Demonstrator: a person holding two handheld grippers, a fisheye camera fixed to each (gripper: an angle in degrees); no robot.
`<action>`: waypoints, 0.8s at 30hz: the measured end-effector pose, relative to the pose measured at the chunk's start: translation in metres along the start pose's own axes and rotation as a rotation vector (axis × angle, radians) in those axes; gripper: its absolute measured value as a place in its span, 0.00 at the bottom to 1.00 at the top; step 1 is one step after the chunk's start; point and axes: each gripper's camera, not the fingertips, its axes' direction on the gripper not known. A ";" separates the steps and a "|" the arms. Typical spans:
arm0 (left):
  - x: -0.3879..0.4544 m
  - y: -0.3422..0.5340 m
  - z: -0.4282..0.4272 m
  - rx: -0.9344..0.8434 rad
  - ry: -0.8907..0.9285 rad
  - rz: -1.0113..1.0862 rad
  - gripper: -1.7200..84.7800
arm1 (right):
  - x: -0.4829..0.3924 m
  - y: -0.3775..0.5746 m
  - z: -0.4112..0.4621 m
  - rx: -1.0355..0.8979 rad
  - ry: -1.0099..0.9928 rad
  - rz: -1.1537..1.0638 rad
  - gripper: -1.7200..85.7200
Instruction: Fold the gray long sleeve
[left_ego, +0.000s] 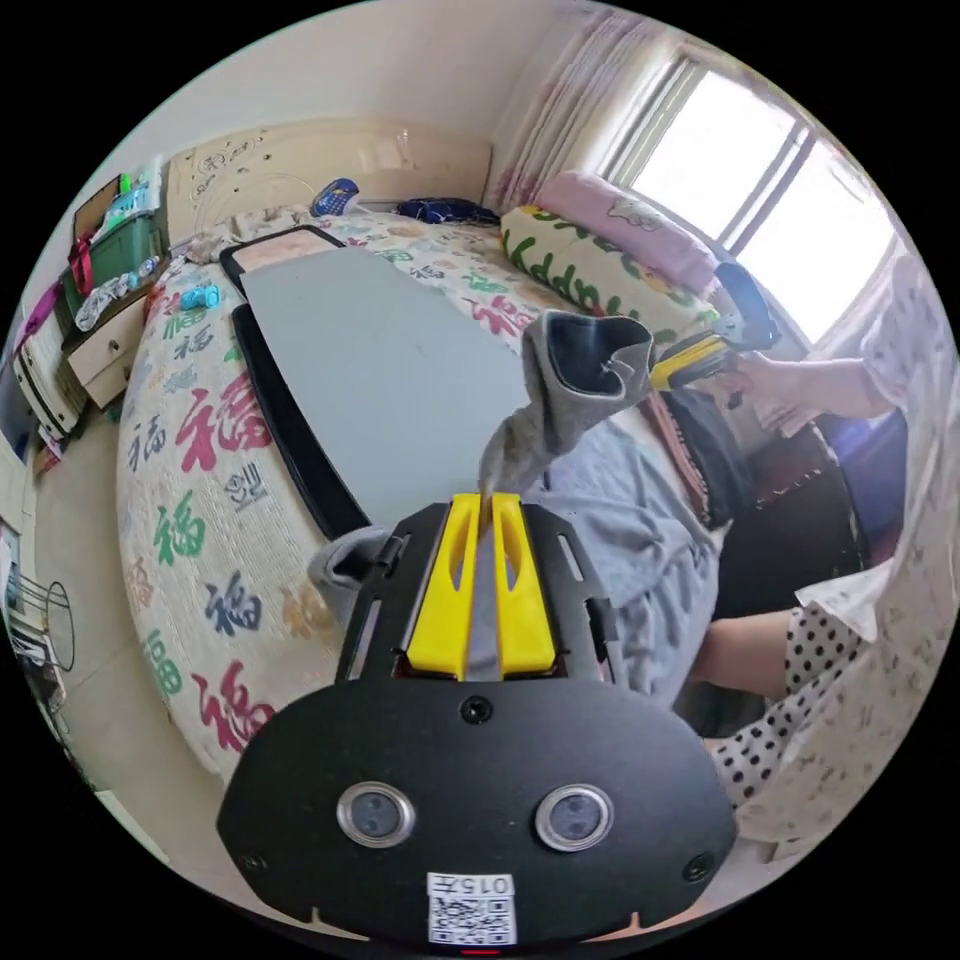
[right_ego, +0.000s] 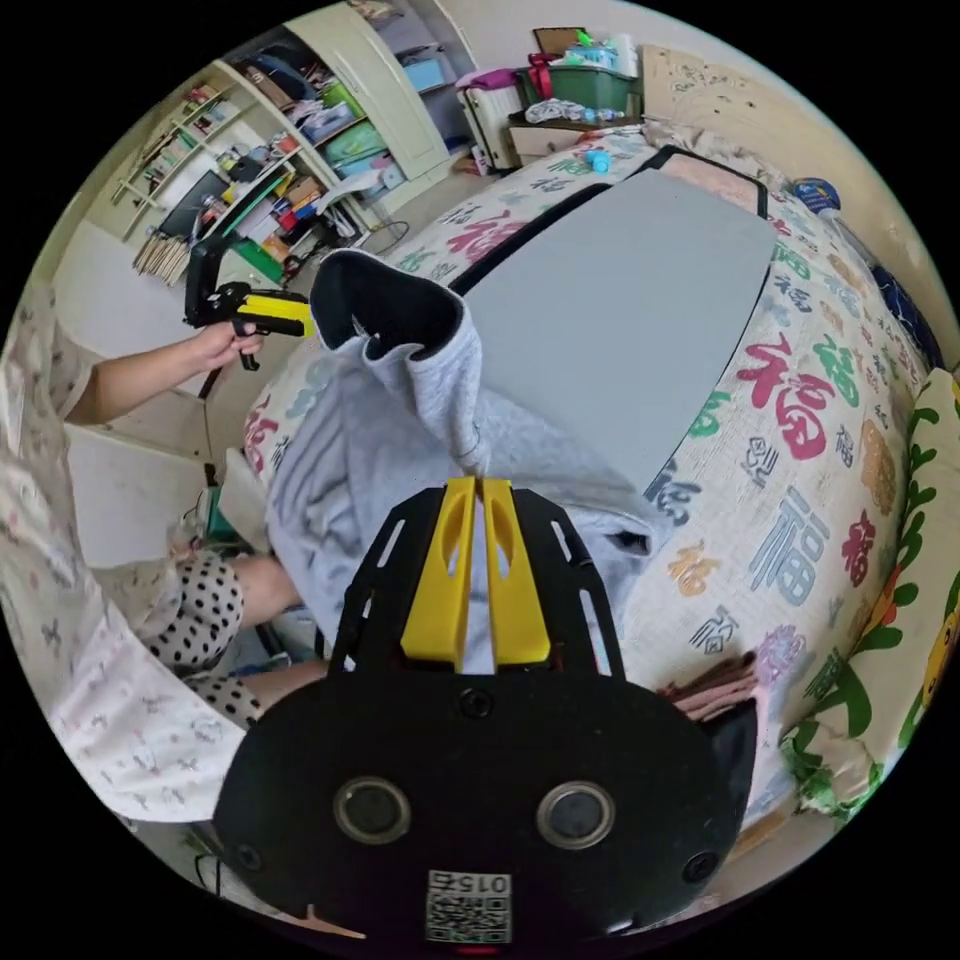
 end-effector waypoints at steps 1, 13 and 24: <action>0.022 0.033 0.001 -0.041 0.032 0.006 0.03 | -0.015 0.025 0.008 -0.058 -0.037 -0.001 0.02; 0.104 0.294 0.156 -0.606 0.204 -0.195 0.03 | -0.024 0.172 0.127 -0.517 -0.235 0.335 0.10; -0.075 0.364 0.109 -0.056 0.022 -0.830 0.15 | 0.194 0.155 0.044 0.048 -0.252 0.936 0.17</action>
